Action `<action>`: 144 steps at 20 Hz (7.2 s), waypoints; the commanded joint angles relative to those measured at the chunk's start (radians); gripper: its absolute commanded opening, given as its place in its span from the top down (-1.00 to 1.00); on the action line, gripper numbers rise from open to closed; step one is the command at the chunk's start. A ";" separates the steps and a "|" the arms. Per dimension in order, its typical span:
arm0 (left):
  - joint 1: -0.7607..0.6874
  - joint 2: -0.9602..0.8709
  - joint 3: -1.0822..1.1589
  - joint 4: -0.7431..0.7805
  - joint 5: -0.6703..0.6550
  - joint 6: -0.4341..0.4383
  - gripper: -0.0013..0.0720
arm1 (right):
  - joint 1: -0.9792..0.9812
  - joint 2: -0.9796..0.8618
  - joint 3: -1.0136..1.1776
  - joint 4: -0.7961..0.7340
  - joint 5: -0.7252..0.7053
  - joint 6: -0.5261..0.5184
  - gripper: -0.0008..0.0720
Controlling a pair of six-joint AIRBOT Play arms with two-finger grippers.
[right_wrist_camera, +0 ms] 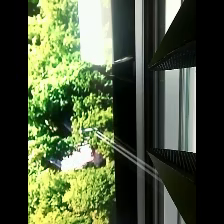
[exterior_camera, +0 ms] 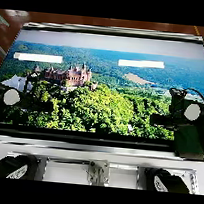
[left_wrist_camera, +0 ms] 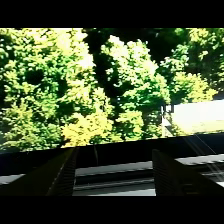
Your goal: Fold the shirts.
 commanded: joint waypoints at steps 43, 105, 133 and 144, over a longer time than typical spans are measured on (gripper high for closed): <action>0.709 -0.558 0.275 0.222 0.372 0.006 -1.00 | -0.001 0.000 0.000 0.151 -0.127 0.080 -0.66; 0.380 -0.273 -0.018 -0.446 0.114 0.132 -0.87 | 0.000 -0.183 -0.066 0.330 -0.214 -0.151 -0.66; 0.273 -0.476 -0.082 -0.715 0.512 0.328 0.87 | 0.220 -0.398 -0.050 0.731 -0.443 -0.396 -0.66; 0.262 -0.418 -0.082 -0.715 0.481 0.351 0.87 | 0.255 -0.516 0.000 0.774 -0.610 -0.356 -0.64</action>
